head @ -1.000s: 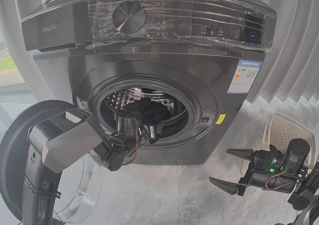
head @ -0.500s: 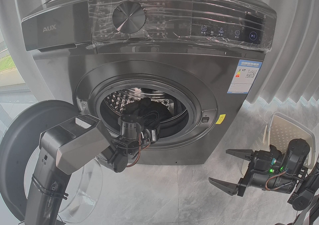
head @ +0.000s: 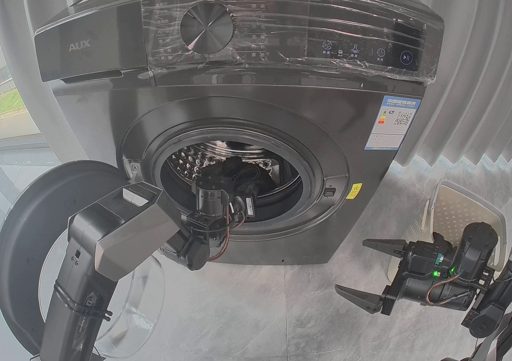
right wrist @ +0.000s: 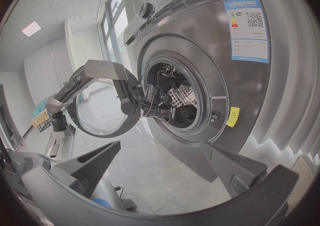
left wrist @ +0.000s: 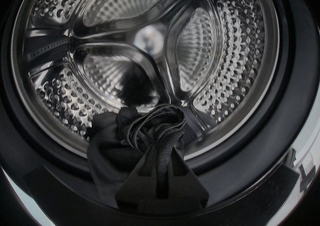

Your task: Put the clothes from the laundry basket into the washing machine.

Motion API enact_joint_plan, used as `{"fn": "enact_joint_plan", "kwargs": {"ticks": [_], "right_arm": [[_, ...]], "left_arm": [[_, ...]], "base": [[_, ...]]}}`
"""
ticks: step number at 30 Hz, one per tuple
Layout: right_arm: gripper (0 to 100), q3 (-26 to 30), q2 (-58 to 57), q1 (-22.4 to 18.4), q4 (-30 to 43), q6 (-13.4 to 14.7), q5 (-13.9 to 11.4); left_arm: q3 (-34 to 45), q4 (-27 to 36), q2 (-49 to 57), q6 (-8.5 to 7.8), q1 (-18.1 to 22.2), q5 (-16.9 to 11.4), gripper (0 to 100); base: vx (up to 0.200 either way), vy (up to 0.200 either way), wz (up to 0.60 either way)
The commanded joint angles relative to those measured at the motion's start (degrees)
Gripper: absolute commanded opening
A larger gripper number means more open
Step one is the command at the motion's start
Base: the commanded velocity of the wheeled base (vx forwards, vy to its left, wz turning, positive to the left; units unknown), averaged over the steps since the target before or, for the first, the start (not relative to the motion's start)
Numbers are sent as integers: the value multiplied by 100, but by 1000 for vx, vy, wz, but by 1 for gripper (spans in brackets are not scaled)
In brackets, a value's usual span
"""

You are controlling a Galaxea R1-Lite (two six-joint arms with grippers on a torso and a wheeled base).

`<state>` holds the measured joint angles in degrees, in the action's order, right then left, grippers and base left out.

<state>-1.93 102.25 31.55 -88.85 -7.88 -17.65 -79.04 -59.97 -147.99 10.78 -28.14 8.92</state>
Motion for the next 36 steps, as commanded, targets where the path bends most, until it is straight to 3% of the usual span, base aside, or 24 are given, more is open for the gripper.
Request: {"fn": "enact_joint_plan", "kwargs": {"ticks": [1, 16, 23, 34, 35, 36], "right_arm": [[100, -10, -4, 0, -1, -12, -1], [100, -1, -21, 0, -1, -12, -1], [100, -1, -30, 9, -1, -12, -1], [100, -1, -57, 9, -1, -12, -1], [100, -1, -57, 9, -1, -12, -1], [100, 8, -57, 9, -1, -12, -1]], "left_arm": [[-700, -77, -10, 3, 19, 233, 0], [-2317, -15, -643, -23, 186, 408, 0], [-2572, 64, -784, -164, 274, 400, 0], [-2572, 73, -828, -164, 282, 400, 0], [-2572, 73, -828, -164, 282, 400, 100], [-2572, 64, -828, -155, 274, 400, 100]], "base": [[0, 0, 0], [0, 0, 0], [0, 0, 0], [0, 0, 0], [0, 0, 0], [0, 0, 0]]}}
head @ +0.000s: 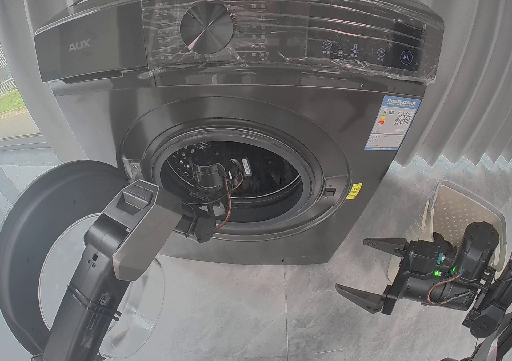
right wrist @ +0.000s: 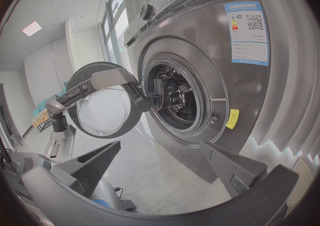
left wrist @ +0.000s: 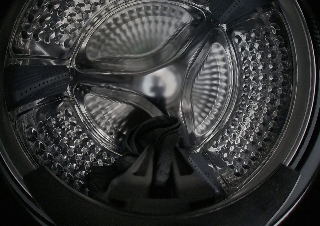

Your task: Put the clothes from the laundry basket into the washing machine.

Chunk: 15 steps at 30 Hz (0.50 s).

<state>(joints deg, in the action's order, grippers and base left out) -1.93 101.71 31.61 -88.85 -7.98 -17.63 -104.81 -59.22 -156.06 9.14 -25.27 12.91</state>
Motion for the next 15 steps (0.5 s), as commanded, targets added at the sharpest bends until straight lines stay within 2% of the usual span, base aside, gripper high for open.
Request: {"fn": "enact_joint_plan", "kwargs": {"ticks": [1, 11, 15], "right_arm": [[100, 8, -2, -6, -1, -1, -4], [100, 34, -19, -6, -10, -1, -4], [100, 34, -28, -6, -10, -1, -4]], "left_arm": [[-4, -10, -21, 9, -13, 1, 100], [286, -72, 59, 26, -189, 1, 100], [1174, -160, 419, 35, -338, 1, 100]], "base": [[0, 0, 0], [0, 0, 0], [0, 0, 0]]}}
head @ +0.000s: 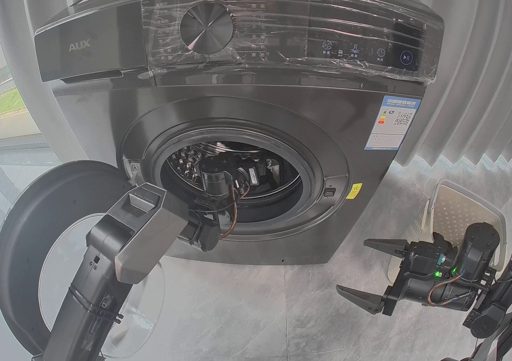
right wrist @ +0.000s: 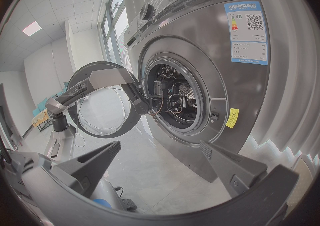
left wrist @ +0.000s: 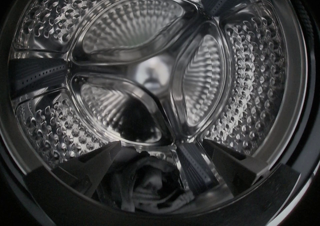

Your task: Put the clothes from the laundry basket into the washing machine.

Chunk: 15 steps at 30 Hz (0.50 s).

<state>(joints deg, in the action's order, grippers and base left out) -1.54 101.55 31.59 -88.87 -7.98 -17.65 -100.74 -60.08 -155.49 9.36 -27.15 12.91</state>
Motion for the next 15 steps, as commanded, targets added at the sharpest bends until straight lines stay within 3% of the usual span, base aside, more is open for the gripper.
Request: {"fn": "enact_joint_plan", "kwargs": {"ticks": [1, 11, 15], "right_arm": [[100, 4, -12, -3, -8, -1, -1], [100, 4, -74, 5, 1, -19, -10], [100, 13, -74, -3, 1, -186, -1]], "left_arm": [[978, -110, 449, 4, -186, 1, 100], [3280, -786, 1513, 22, -546, 1, 100], [4274, -1235, 1812, 22, -818, 1, 100]], "base": [[0, 0, 0], [0, 0, 0], [0, 0, 0]]}}
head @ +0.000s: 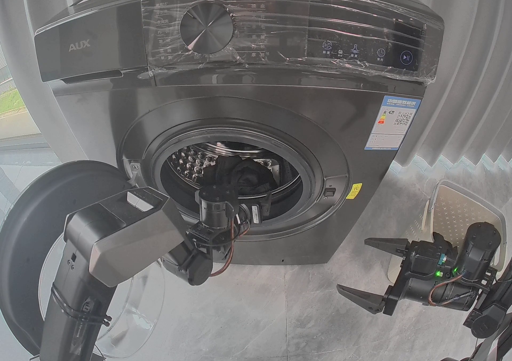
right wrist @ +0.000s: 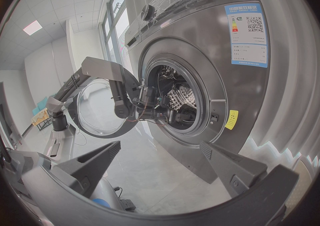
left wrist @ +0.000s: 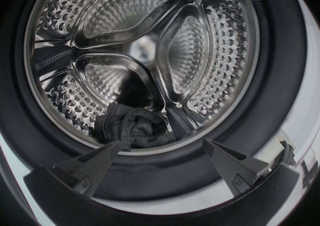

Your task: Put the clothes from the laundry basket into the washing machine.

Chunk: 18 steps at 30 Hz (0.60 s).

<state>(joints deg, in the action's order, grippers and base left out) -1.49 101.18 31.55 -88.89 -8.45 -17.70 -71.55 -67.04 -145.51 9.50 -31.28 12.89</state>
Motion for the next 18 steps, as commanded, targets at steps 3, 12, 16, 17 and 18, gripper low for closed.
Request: {"fn": "enact_joint_plan", "kwargs": {"ticks": [3, 12, 16, 17, 18], "right_arm": [[100, 52, -37, 0, 4, -148, 3], [100, 43, -99, 0, -5, -148, 3], [100, 34, -143, 0, -5, -148, 12], [100, 34, -143, 0, -5, -148, 3], [100, 17, -143, -8, -5, -148, 12]], "left_arm": [[1960, -864, 1007, 8, -607, 3, 100], [3454, -1497, 2044, 17, -1099, -5, 100], [3955, -1637, 2765, 26, -1363, -5, 100], [3982, -1637, 2791, 26, -1372, -5, 100], [4175, -1637, 3125, 26, -1495, 3, 100]], "base": [[0, 0, 0], [0, 0, 0], [0, 0, 0], [0, 0, 0], [0, 0, 0]]}}
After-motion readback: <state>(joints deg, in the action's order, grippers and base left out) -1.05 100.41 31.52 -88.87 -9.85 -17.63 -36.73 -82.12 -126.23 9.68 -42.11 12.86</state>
